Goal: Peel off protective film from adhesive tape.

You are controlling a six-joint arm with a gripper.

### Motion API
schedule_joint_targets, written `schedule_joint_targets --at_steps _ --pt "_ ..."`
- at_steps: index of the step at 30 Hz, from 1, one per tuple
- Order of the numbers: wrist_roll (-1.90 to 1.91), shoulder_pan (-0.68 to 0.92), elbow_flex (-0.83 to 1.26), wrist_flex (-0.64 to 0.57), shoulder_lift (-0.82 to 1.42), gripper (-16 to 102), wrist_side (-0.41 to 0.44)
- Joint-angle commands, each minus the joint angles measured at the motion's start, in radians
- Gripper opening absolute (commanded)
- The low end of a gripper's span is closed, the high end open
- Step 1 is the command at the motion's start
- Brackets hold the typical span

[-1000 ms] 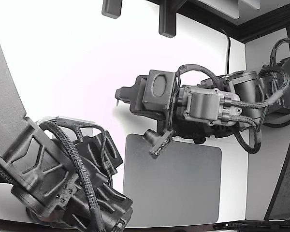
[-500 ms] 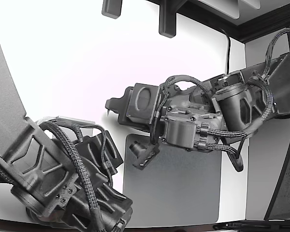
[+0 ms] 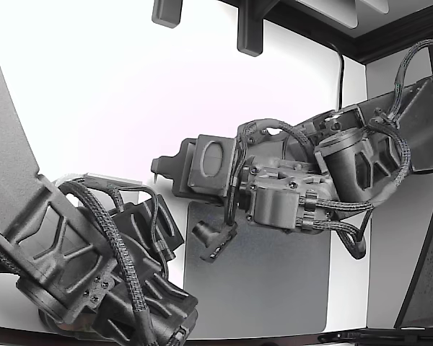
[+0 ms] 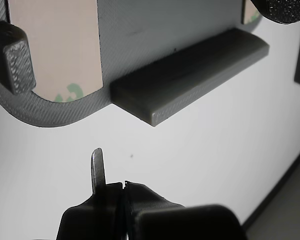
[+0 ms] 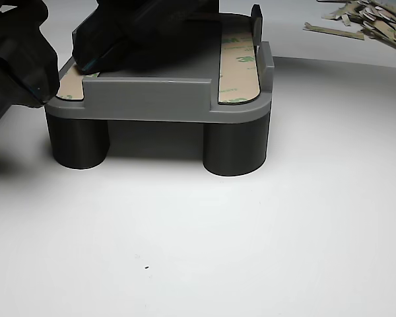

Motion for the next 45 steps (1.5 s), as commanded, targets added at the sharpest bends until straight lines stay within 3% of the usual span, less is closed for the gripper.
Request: schedule_joint_targets --at_steps 1,45 --pt "0.015 -0.006 -0.020 -0.021 0.012 -11 0.005" --pt "0.084 0.052 -0.041 -0.063 -0.097 -11 0.067"
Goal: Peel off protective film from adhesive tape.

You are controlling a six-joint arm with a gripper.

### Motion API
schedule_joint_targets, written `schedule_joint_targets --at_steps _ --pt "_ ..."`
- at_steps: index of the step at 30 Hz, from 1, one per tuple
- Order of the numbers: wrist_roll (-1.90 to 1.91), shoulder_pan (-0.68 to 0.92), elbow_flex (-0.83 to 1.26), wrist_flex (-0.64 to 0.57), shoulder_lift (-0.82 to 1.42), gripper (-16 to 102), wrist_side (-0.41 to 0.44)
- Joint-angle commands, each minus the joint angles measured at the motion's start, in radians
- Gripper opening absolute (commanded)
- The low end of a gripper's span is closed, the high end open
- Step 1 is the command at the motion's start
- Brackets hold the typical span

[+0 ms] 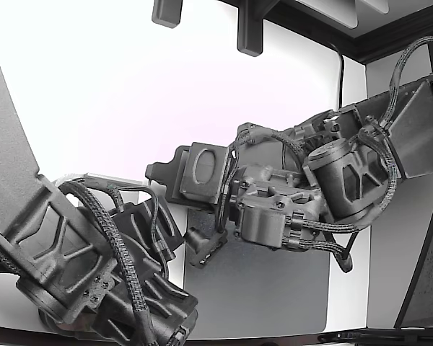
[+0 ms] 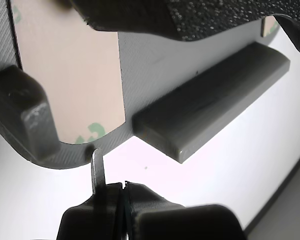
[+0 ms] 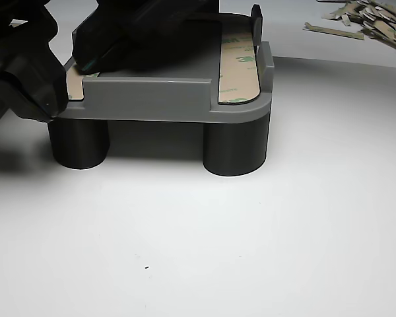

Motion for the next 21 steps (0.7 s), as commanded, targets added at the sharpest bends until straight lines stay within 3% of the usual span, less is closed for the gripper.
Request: schedule_joint_targets --at_steps 1,21 --pt "0.002 -0.006 -0.035 -0.008 0.012 -11 0.005" --pt "0.020 -0.002 -0.058 0.009 -0.014 -11 0.009"
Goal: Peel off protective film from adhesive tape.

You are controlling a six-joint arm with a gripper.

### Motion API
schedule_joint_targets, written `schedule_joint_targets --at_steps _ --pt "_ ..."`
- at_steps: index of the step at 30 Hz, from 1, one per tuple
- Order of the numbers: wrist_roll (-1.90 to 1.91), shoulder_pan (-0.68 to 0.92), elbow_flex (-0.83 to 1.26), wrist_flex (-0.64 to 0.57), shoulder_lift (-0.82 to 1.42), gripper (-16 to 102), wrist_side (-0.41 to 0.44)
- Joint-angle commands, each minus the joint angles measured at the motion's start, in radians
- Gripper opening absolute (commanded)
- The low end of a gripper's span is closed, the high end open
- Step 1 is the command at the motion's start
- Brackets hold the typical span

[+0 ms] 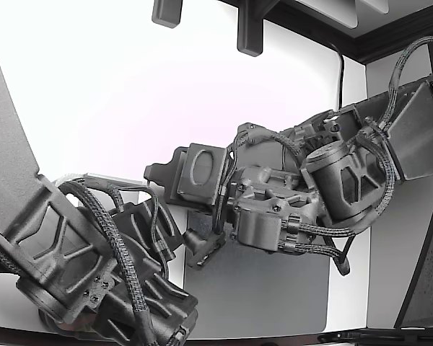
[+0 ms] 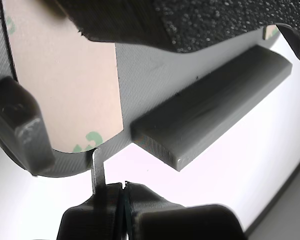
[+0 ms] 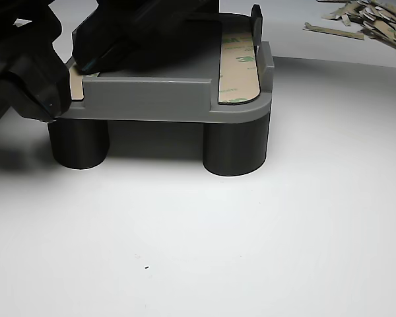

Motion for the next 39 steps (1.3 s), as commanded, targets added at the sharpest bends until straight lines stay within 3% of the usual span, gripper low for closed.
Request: schedule_joint_targets --at_steps 1,39 --pt "0.005 -0.003 -0.034 -0.005 0.014 -11 0.009" --pt "0.020 0.008 -0.044 0.006 -0.003 -11 0.025"
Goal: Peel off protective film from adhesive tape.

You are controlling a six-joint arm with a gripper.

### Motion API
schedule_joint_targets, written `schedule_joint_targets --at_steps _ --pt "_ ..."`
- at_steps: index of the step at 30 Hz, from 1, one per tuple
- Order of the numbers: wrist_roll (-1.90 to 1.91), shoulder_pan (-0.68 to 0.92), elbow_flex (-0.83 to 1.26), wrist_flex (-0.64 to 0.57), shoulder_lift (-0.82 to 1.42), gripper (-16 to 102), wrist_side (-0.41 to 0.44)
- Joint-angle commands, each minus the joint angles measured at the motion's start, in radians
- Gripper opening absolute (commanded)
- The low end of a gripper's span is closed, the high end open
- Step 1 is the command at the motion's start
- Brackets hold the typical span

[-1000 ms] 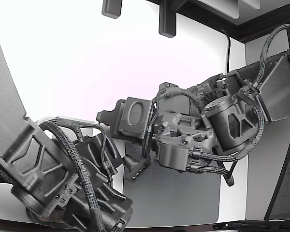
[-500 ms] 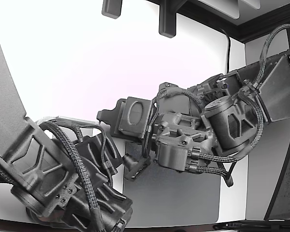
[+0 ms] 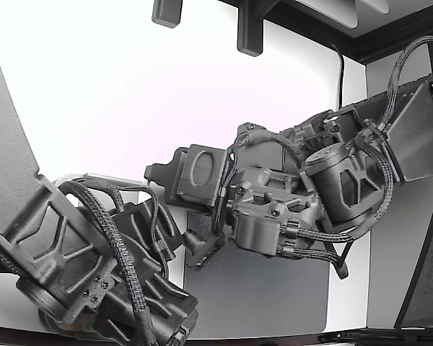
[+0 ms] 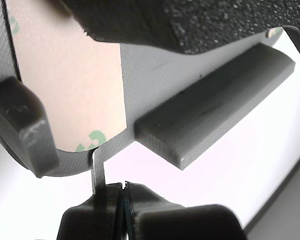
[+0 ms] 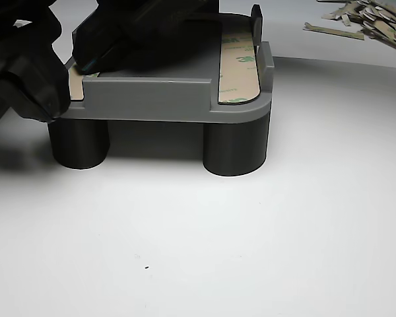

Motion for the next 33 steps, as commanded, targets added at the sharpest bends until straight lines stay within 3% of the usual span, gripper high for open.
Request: schedule_joint_targets --at_steps 1,33 --pt "0.002 -0.006 -0.034 -0.006 0.014 -11 0.003" --pt "0.018 0.008 -0.041 0.002 -0.002 -11 0.017"
